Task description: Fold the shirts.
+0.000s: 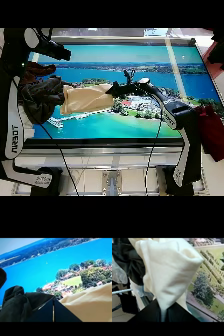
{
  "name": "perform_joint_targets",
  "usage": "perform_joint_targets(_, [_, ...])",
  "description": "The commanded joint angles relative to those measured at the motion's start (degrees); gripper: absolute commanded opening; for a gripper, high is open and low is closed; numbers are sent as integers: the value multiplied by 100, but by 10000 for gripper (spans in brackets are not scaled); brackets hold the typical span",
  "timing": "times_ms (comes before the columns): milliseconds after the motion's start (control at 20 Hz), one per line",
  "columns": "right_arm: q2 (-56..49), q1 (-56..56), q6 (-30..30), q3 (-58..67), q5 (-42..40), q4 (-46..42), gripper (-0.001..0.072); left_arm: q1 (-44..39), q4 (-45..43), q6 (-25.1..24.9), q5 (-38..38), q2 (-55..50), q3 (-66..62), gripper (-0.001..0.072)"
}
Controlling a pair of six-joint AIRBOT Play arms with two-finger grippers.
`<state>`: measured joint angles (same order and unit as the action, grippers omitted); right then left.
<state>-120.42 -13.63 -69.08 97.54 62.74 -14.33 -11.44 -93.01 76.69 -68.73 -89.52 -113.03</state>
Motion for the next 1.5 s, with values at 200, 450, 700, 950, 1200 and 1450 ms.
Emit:
perform_joint_targets(200, [1532,1480,-415,7,-7,-1261,27,4,-66,33,-17,4,2,12])
perform_joint_targets(450, [3246,3036,-1742,7,782,-4385,27,4,0,195,35,4,2,12])
perform_joint_targets(700, [4212,4647,-1989,-24,2371,-6767,27,2,374,356,146,4,2,12])
perform_joint_targets(950, [4317,5899,-1963,-1029,3235,-8048,27,0,831,361,109,4,2,12])
perform_joint_targets(1200, [4439,6730,-1998,-2385,2752,-9151,27,-9,925,577,-44,4,2,12])
perform_joint_targets(1450, [4437,7366,-2090,-3362,1908,-9357,31,-9,949,782,-39,4,2,12])
